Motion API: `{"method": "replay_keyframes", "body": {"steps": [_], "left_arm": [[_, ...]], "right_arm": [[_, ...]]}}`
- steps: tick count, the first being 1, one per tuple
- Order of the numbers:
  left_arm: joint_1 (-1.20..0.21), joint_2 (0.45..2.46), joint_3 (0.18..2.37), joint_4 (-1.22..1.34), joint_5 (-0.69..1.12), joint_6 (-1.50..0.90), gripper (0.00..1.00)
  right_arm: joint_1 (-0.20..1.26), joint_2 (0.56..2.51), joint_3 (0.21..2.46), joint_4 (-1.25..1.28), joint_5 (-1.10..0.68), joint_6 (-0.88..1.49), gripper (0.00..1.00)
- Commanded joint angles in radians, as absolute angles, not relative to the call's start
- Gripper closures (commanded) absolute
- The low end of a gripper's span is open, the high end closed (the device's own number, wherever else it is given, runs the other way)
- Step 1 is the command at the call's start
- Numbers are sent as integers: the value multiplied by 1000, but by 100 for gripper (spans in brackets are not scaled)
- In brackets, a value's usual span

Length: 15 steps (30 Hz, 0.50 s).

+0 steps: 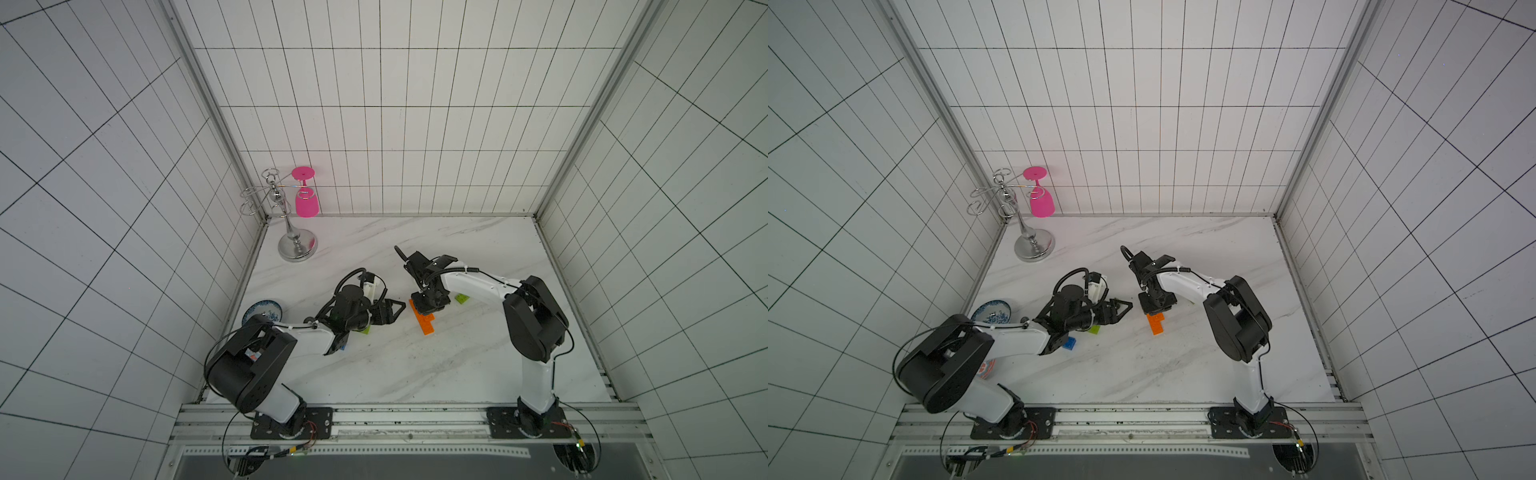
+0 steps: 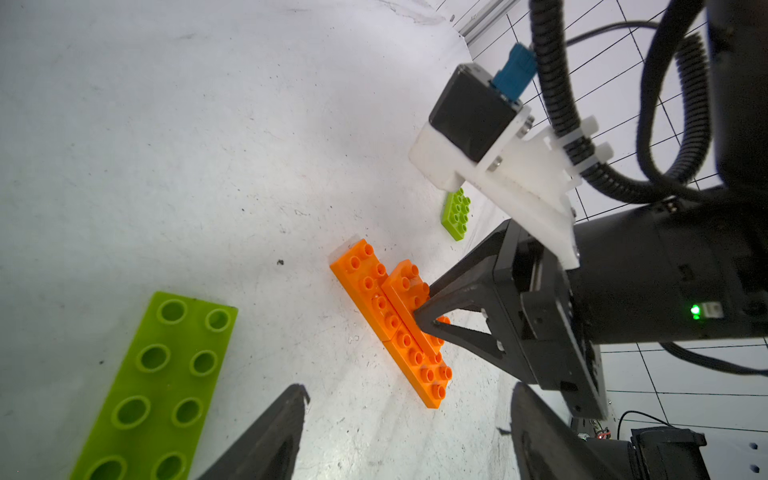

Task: Assemble a small pinwheel with lego
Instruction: Assemble the lego brick with the lego brick.

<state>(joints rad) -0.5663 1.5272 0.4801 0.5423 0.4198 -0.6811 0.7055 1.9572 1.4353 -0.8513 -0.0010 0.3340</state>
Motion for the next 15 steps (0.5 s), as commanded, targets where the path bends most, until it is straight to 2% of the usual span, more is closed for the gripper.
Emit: {"method": "replay_keyframes", "body": {"steps": [1, 15], "left_arm": [[-560, 1517, 471, 563, 424, -680, 21], [-555, 1501, 455, 561, 427, -688, 21]], "right_arm": [[721, 1982, 1427, -864, 25, 357, 74], [753, 1990, 1375, -860, 60, 383, 74]]}}
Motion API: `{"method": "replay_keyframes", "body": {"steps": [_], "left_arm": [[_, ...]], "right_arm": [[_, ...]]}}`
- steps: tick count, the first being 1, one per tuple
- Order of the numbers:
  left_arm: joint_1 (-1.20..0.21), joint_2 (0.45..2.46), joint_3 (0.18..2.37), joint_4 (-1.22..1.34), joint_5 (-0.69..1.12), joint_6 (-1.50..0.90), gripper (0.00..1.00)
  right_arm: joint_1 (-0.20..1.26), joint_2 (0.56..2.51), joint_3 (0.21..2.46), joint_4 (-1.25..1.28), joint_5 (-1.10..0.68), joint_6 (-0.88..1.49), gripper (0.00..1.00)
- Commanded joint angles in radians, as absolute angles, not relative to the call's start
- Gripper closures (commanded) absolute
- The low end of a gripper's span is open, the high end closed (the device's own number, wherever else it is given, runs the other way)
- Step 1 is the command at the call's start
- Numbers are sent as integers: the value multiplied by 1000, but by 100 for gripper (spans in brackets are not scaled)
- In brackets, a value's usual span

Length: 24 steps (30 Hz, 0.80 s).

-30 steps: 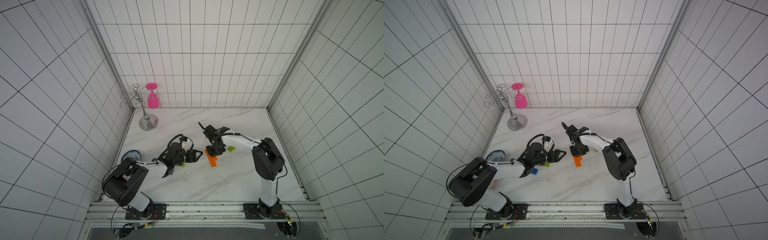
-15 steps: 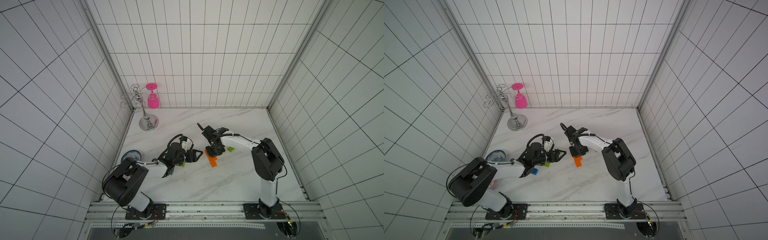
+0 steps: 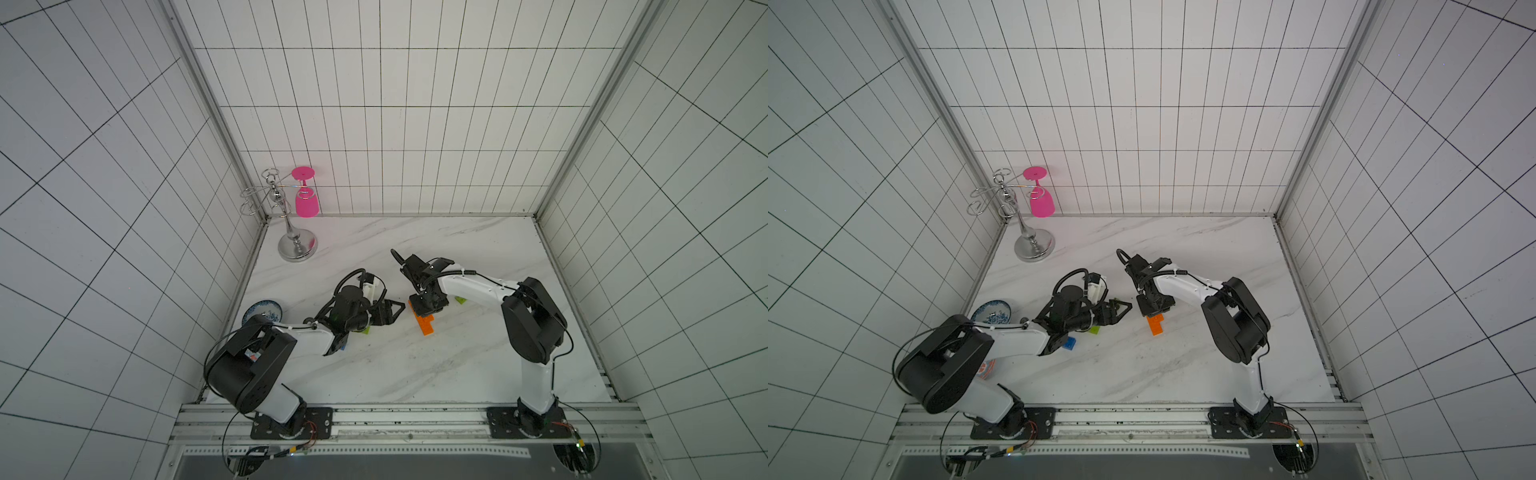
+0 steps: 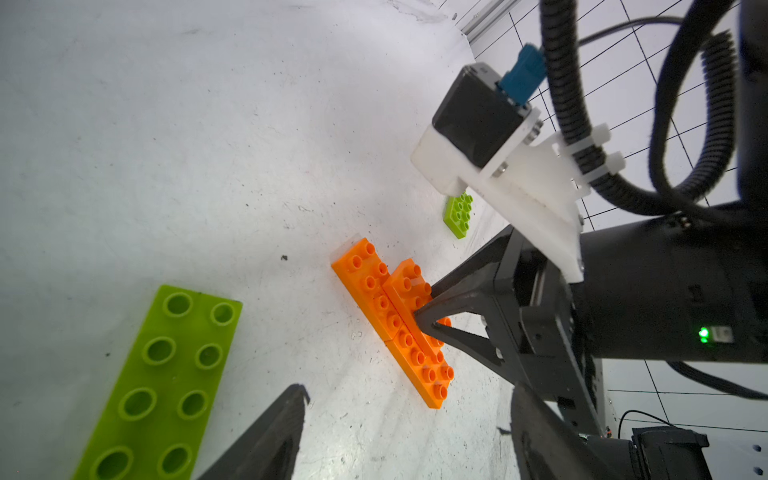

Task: Assemble a small pinwheel with lego
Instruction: Assemble the lego brick with the lego brick.

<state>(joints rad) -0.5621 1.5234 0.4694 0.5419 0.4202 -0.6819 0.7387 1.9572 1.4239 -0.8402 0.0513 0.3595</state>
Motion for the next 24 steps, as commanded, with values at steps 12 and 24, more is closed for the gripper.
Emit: {"method": "replay_keyframes", "body": {"steps": [12, 24], "left_arm": [[-547, 1471, 441, 535, 416, -681, 21], [-544, 1471, 441, 531, 413, -679, 21]], "right_arm": [[762, 2014, 1289, -823, 44, 405, 75], [762, 2030, 1239, -787, 26, 405, 76]]}}
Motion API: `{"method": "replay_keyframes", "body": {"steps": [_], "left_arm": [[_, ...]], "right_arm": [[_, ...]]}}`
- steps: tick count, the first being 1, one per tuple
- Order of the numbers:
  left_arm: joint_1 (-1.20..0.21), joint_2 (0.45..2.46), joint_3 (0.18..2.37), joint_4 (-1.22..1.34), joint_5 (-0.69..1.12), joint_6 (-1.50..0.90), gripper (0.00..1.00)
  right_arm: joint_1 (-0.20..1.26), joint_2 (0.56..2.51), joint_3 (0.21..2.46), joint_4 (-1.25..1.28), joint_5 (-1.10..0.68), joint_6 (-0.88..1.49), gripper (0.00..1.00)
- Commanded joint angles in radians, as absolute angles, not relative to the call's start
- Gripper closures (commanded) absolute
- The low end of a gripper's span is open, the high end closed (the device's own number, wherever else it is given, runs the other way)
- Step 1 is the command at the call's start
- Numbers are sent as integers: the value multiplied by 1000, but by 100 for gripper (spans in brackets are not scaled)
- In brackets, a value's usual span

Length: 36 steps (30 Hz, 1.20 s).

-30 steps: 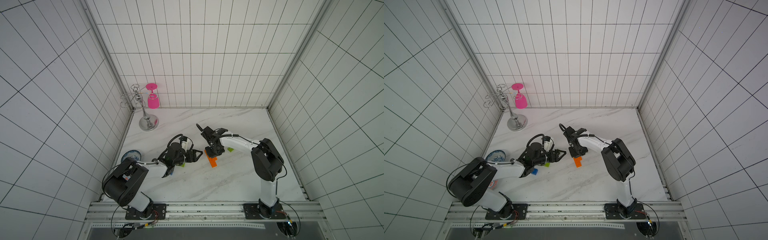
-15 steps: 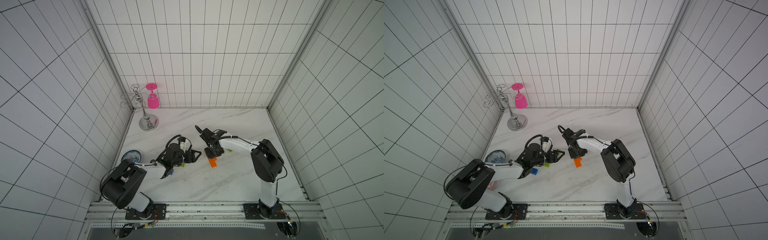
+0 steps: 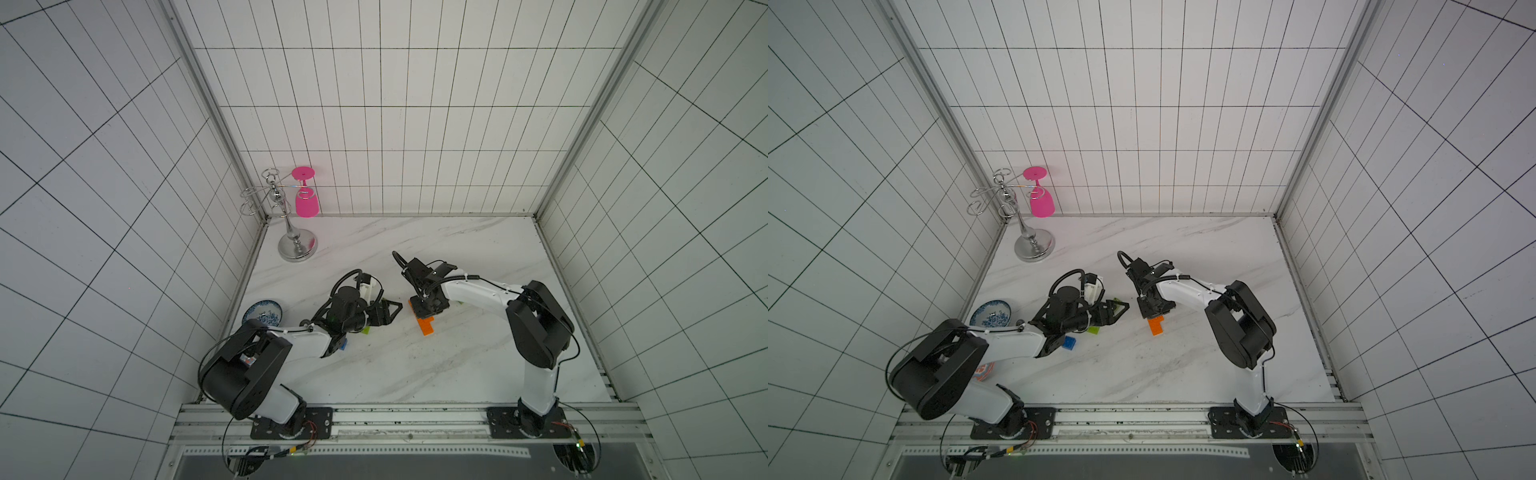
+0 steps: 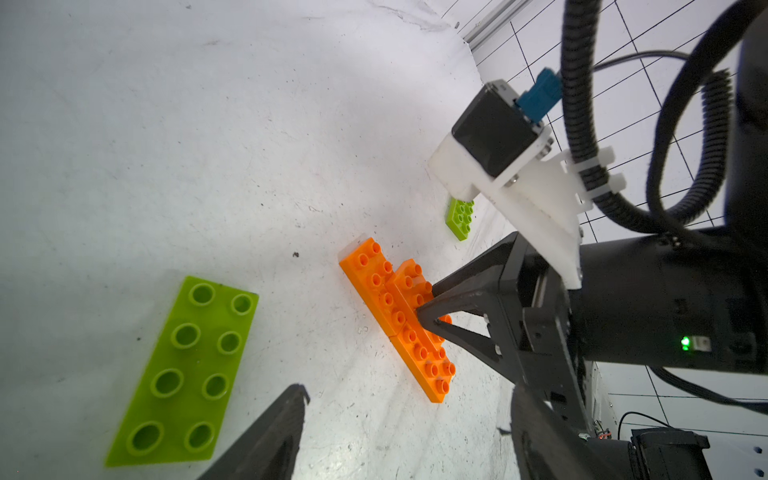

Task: Assemble a small pinwheel with lego
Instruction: Assemble the lego brick with the lego brick.

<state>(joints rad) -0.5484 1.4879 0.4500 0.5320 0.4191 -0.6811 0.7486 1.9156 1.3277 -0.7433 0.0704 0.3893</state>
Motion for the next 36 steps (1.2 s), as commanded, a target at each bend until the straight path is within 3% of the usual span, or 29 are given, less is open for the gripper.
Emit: {"method": "replay_keyframes", "body": {"steps": [1, 8, 23, 36], "left_arm": [[-543, 1471, 439, 529, 412, -680, 21], [-539, 1454, 439, 515, 405, -676, 21], [-500, 1333, 448, 386, 370, -629, 21], [-497, 1267, 445, 326, 344, -618, 21]], "right_arm": [[761, 2034, 1236, -784, 23, 404, 76], [759, 2053, 1203, -755, 8, 400, 76], [734, 1906, 1262, -826, 5, 272, 75], [733, 1858, 1332, -850, 22, 291, 57]]}}
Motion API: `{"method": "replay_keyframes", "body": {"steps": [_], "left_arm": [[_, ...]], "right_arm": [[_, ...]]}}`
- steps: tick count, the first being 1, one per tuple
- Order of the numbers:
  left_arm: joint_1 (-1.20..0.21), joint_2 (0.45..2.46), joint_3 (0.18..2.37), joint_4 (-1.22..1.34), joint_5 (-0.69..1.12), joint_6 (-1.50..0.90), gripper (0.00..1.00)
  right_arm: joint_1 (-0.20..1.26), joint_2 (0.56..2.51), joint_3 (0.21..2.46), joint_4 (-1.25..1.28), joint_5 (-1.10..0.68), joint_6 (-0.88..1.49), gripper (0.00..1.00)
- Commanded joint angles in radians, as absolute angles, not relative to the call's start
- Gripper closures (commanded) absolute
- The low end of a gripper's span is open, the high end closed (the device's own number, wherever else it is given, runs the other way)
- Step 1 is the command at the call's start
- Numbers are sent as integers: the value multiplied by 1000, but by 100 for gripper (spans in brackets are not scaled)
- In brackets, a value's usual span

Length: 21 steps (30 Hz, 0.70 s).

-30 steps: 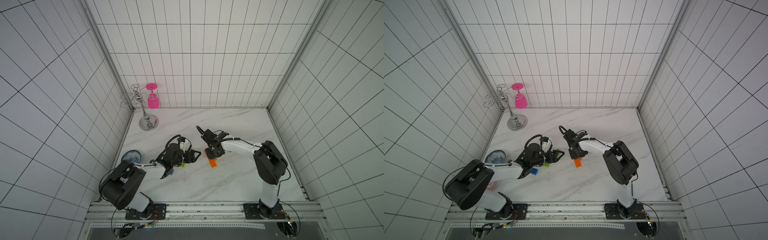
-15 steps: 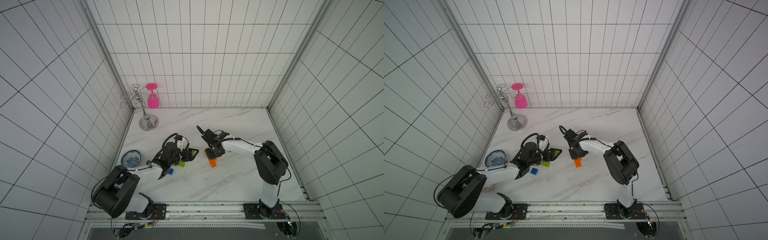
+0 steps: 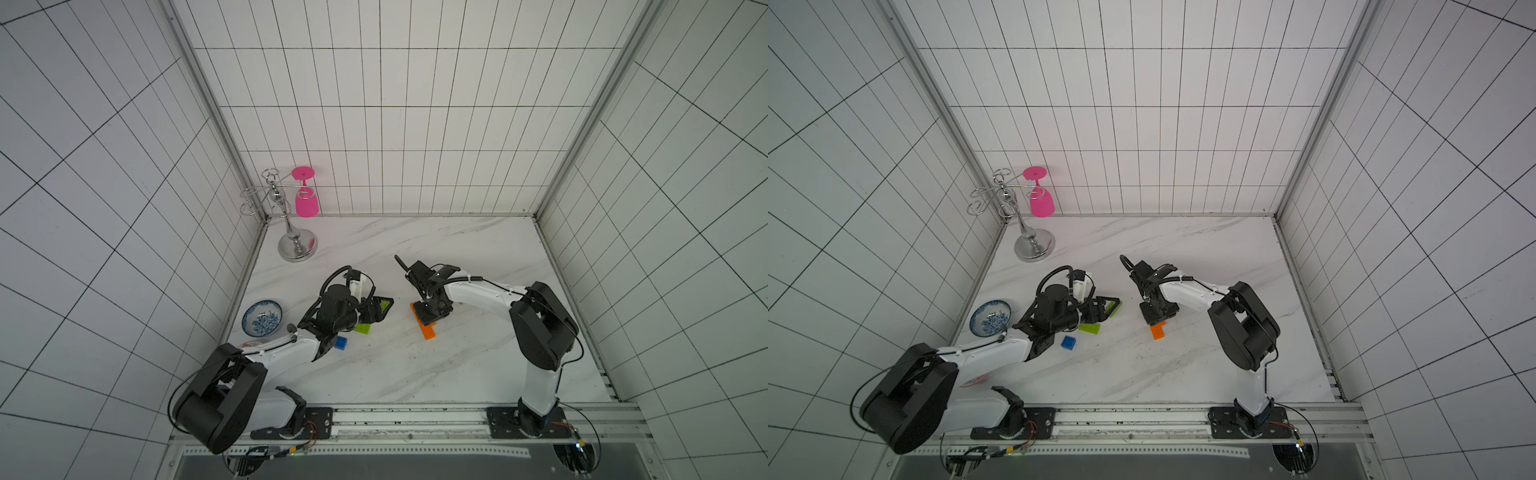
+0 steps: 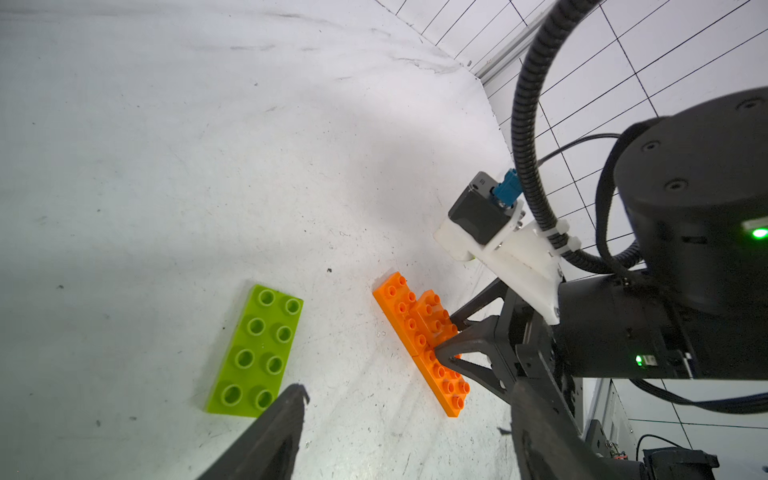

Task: Assemble a small pinwheel with lego
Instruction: Assemble the lego brick with the lego brick, then pick up the lego brick from the center of the board.

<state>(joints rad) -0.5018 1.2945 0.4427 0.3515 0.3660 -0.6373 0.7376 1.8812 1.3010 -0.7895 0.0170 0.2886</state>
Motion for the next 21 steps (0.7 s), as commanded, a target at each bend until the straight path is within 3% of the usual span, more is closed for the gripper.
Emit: {"method": "replay_keyframes", "body": {"steps": [1, 14, 21], "left_arm": [[-497, 1263, 448, 319, 343, -616, 21], [-494, 1265, 493, 248, 325, -575, 21], [-447, 1238, 484, 240, 313, -615, 20]], "right_arm": [[734, 1853, 1342, -854, 24, 292, 57], [727, 1676, 1296, -820, 20, 354, 54], [844, 1677, 1183, -677, -82, 473, 74]]}}
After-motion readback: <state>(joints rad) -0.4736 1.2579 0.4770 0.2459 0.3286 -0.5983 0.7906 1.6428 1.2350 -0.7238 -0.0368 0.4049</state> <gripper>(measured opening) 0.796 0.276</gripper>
